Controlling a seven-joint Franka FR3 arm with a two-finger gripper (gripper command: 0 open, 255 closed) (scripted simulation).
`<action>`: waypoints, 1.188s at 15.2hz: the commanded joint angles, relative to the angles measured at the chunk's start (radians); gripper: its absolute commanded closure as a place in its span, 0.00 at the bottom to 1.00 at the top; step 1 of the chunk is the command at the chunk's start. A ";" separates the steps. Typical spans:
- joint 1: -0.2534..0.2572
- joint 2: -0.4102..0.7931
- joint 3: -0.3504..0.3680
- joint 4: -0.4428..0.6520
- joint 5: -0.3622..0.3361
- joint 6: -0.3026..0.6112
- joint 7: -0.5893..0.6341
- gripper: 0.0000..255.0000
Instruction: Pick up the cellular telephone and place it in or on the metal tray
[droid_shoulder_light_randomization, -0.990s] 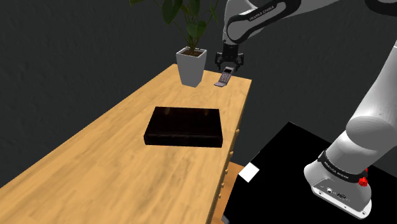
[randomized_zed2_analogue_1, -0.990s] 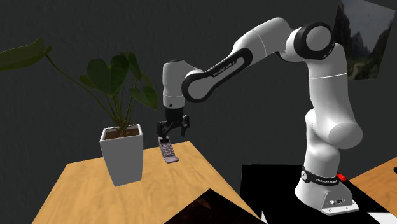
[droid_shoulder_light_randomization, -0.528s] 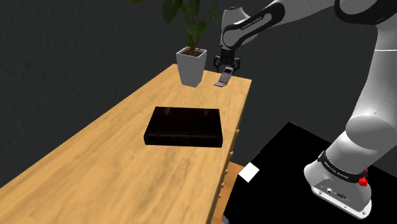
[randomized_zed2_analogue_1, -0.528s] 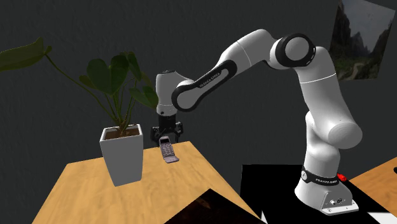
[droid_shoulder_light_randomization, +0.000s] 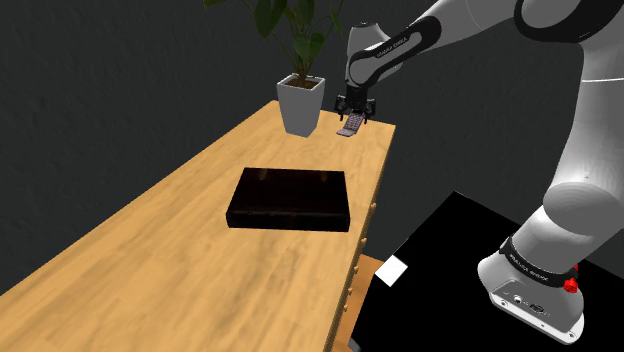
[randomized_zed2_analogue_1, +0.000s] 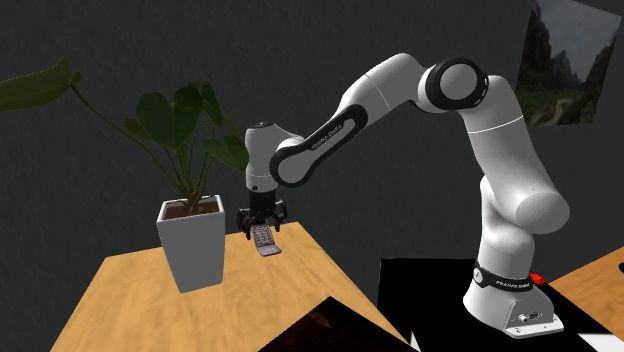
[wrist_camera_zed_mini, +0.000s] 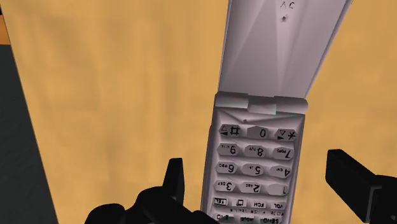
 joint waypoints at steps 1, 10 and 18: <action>0.000 0.001 0.000 0.000 0.000 0.001 0.000 0.00; 0.000 0.001 0.000 0.000 0.000 0.001 0.000 1.00; -0.002 -0.026 0.004 0.016 0.010 -0.041 -0.011 1.00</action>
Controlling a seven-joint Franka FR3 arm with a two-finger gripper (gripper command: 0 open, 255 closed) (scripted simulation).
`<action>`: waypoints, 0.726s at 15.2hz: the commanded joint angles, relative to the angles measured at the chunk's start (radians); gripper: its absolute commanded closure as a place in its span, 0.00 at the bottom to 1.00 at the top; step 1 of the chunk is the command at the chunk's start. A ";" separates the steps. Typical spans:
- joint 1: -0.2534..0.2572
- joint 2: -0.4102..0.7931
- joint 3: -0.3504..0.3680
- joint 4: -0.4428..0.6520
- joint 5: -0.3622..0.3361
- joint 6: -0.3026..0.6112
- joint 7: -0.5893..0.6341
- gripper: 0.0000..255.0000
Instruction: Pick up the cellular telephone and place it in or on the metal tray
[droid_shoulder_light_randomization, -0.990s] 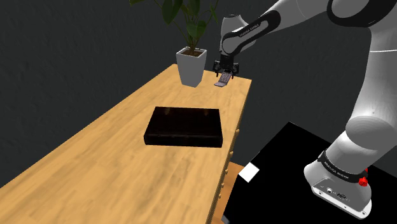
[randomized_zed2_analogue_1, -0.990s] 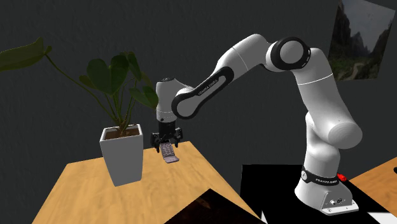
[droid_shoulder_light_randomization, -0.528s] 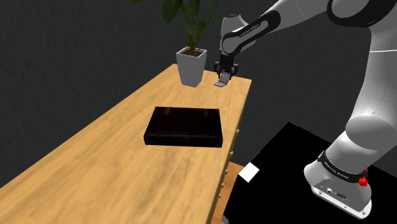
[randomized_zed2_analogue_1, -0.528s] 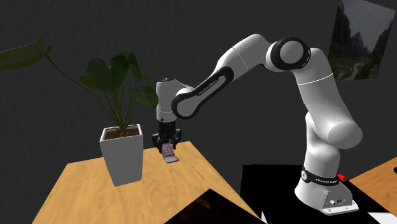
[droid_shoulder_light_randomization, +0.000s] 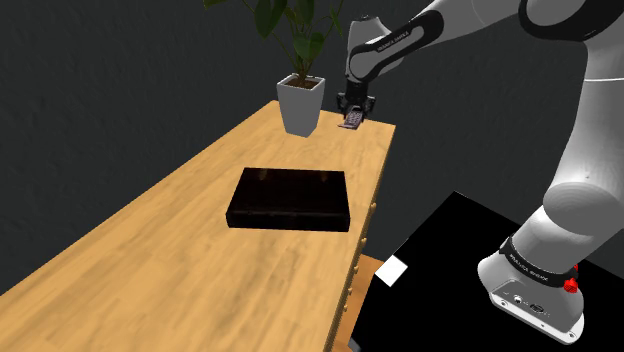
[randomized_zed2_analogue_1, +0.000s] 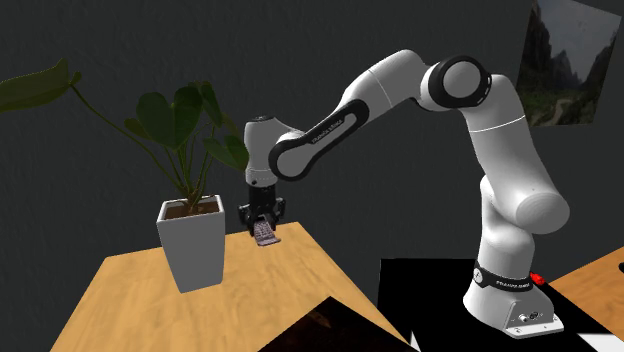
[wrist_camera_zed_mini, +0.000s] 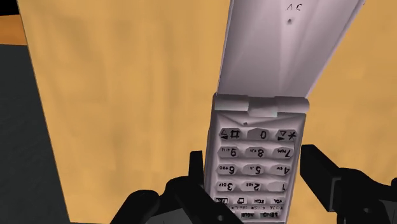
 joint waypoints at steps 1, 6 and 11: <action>-0.002 -0.013 0.001 0.007 0.004 -0.018 -0.006 1.00; -0.003 -0.042 0.006 0.034 0.015 -0.073 -0.019 1.00; -0.004 -0.067 0.009 0.067 0.025 -0.130 -0.031 1.00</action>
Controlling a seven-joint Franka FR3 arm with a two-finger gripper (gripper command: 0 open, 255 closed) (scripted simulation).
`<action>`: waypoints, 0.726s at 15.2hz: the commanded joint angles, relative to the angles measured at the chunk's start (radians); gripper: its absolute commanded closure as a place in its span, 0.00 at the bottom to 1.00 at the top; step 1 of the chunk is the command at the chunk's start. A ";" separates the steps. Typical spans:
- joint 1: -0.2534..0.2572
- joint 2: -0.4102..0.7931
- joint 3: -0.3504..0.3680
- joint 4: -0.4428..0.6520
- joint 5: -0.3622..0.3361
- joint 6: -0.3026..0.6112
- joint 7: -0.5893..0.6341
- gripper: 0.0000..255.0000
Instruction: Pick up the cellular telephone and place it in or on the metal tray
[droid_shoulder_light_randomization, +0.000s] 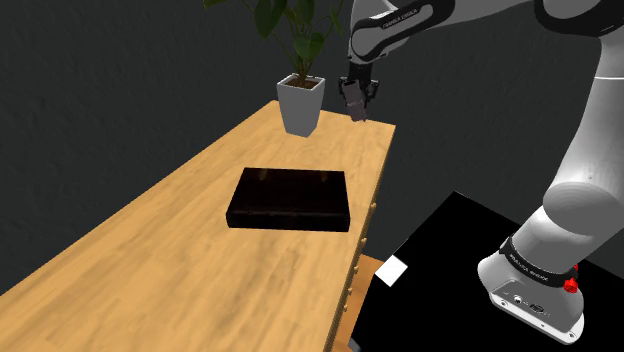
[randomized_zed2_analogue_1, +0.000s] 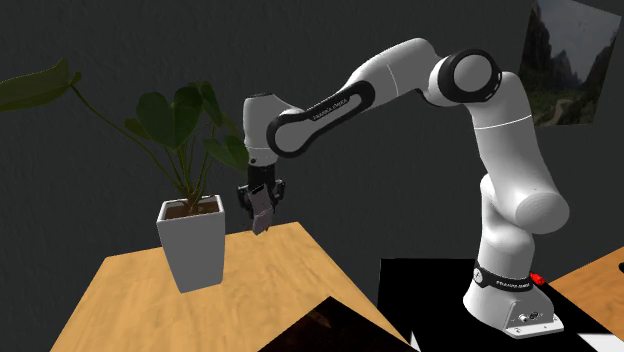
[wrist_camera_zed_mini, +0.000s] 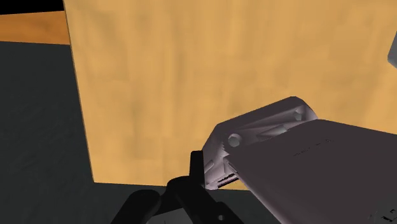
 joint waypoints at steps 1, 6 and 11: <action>0.000 -0.009 0.001 0.016 0.004 -0.024 -0.004 1.00; 0.000 -0.028 0.004 0.056 0.012 -0.083 -0.015 1.00; 0.034 -0.089 0.025 -0.002 0.012 -0.093 0.040 1.00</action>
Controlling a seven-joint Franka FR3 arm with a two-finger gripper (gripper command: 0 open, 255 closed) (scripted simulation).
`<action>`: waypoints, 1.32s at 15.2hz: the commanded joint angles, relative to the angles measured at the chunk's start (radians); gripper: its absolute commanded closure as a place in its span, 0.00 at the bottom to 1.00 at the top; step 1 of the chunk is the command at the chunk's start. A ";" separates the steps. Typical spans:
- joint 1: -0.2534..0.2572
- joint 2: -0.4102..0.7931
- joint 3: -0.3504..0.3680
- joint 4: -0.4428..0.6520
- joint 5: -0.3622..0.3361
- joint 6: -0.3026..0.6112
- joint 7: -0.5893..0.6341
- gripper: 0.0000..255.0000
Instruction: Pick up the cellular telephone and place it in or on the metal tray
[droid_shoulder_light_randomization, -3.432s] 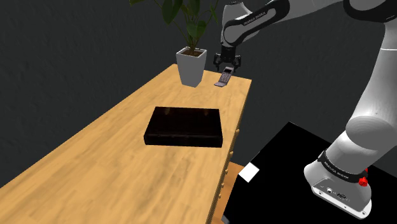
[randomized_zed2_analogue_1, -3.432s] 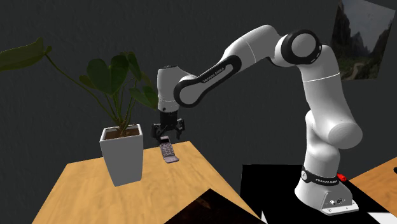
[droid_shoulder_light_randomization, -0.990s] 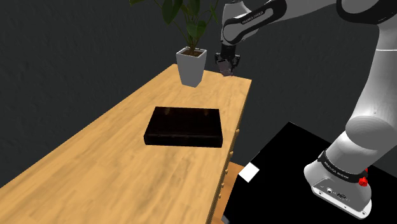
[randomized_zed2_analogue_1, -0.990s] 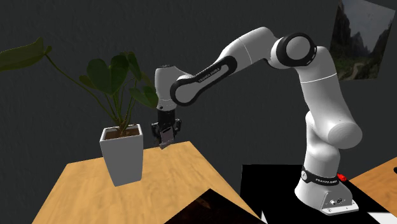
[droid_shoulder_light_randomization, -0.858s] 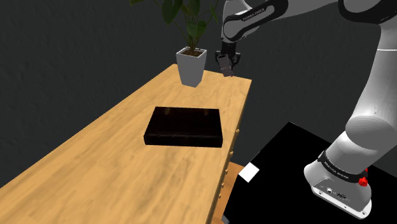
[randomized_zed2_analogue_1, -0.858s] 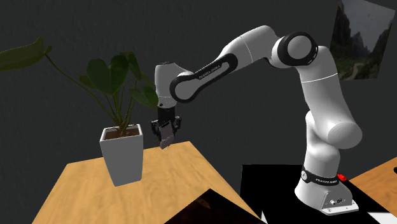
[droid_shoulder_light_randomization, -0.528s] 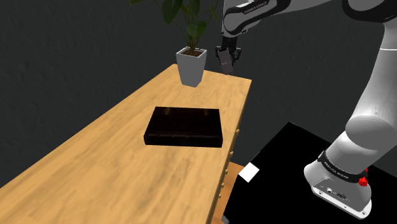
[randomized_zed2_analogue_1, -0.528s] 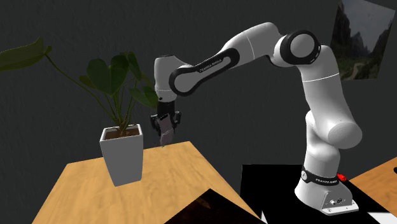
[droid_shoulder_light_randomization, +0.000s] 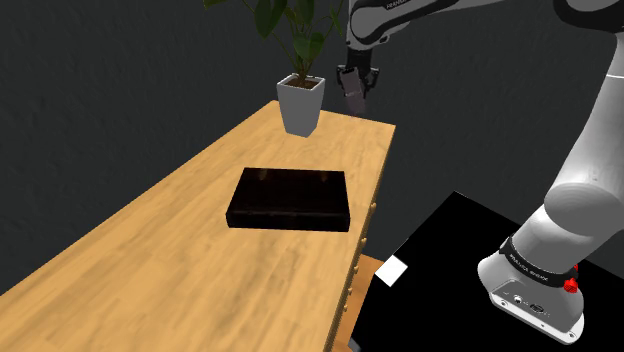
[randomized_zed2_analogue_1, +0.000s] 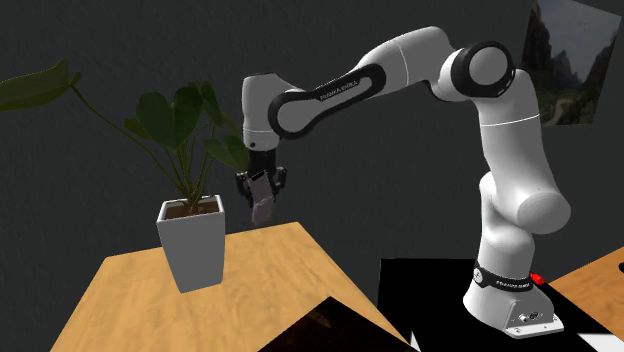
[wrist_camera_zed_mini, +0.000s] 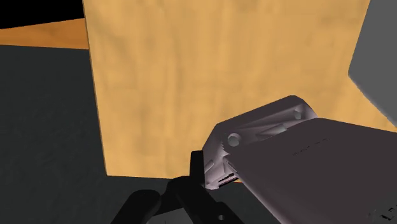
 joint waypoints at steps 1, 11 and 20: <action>0.021 -0.038 0.014 -0.047 -0.001 0.003 0.038 1.00; 0.137 -0.156 0.100 -0.199 -0.002 0.007 0.248 1.00; 0.248 -0.187 0.193 -0.233 -0.005 -0.022 0.452 1.00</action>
